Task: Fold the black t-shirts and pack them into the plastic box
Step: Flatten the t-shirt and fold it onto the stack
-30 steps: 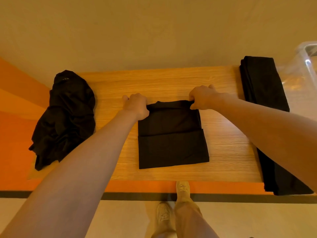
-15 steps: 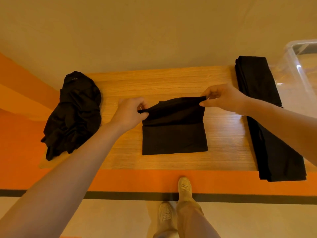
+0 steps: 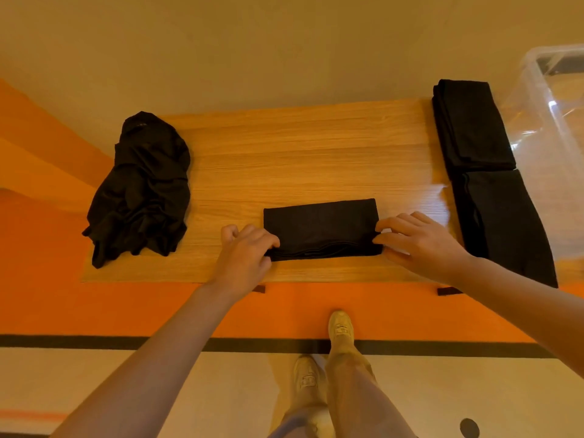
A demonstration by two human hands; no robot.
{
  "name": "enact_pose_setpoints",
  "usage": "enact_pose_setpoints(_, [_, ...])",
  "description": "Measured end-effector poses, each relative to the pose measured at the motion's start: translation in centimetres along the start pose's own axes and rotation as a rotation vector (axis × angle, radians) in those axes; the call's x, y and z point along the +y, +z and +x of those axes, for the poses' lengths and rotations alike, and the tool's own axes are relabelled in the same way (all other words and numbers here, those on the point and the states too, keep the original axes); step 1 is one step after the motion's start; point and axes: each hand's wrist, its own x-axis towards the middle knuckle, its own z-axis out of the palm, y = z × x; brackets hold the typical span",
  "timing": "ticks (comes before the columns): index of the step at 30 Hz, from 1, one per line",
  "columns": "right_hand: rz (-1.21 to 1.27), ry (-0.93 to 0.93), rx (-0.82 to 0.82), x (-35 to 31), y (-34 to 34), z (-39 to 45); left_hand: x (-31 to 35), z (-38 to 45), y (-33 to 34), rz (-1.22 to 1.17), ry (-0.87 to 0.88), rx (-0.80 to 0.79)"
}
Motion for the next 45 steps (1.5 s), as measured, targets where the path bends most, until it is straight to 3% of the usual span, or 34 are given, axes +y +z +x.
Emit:
enact_pose_setpoints(3, [0.029,0.037,-0.010,-0.7,-0.2,-0.3,0.5,-0.7,0.0,0.003,-0.008,0.035])
enact_pose_setpoints(7, [0.132,0.250,0.237,-2.4,-0.3,1.2,2.0,0.6,-0.4,-0.066,-0.075,0.230])
enact_pose_setpoints(9, [0.144,0.324,0.283,-3.8,0.3,3.5,3.3,2.7,0.2,-0.084,-0.125,0.272])
enact_pose_setpoints(14, [0.073,0.392,0.009,-6.4,4.5,7.6,5.0,5.4,4.9,-0.037,-0.193,0.017])
enact_pose_setpoints(17, [-0.019,0.413,-0.092,-5.6,6.1,6.1,3.5,3.6,7.2,0.084,-0.197,-0.032])
enact_pose_setpoints(24, [-0.092,0.451,-0.137,-4.5,5.6,4.6,1.5,2.2,6.5,0.145,-0.178,-0.083])
enact_pose_setpoints(31, [0.080,0.491,-0.128,-4.6,4.5,5.0,1.2,2.7,4.7,0.003,-0.225,-0.182])
enact_pose_setpoints(33, [0.092,0.533,-0.076,-3.9,3.7,5.7,0.9,3.8,3.4,-0.113,-0.272,-0.088])
enact_pose_setpoints(35, [0.044,0.559,-0.070,-2.9,2.7,6.3,-0.1,5.1,2.3,-0.071,-0.313,-0.037])
enact_pose_setpoints(39, [0.074,0.639,-0.135,-0.9,1.0,7.3,-2.0,7.8,0.1,0.070,-0.298,-0.299])
enact_pose_setpoints(45, [0.283,0.746,-0.231,0.8,-0.1,7.9,-2.6,9.7,-1.2,0.071,-0.330,-0.465])
